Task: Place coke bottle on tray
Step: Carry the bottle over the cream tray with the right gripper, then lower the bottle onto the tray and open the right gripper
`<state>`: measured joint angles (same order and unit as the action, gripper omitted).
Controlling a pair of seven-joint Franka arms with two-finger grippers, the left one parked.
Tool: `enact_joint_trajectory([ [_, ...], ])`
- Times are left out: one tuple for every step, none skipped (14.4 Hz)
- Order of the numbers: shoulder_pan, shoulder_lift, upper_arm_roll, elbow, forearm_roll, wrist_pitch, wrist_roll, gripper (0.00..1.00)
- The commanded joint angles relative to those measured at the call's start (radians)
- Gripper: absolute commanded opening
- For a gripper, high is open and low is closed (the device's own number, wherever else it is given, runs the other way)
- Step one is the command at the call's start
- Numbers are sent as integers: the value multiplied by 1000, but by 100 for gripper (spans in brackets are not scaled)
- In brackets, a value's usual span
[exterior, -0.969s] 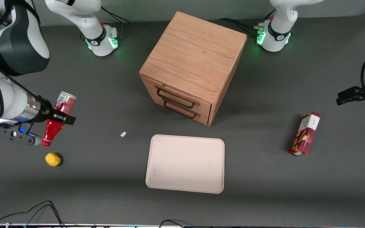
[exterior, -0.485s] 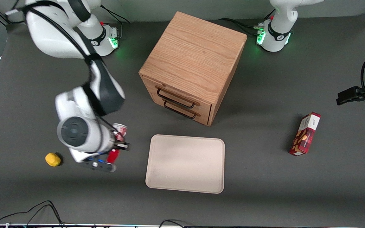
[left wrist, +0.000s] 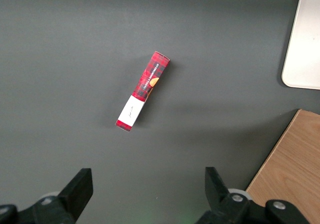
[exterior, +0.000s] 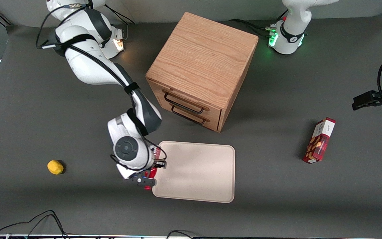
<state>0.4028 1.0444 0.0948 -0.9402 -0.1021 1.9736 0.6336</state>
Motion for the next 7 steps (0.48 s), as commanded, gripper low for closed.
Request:
enact_joint_trajectory([
  [39, 46, -26, 61, 15, 13, -9, 0],
  [40, 51, -26, 61, 13, 14, -21, 0],
  [40, 60, -26, 63, 13, 18, -34, 0],
  [40, 66, -26, 61, 13, 37, -35, 0],
  [42, 71, -26, 60, 13, 57, -35, 0],
  [42, 78, -26, 60, 13, 70, -32, 0],
  [44, 80, -26, 58, 12, 79, -32, 0],
])
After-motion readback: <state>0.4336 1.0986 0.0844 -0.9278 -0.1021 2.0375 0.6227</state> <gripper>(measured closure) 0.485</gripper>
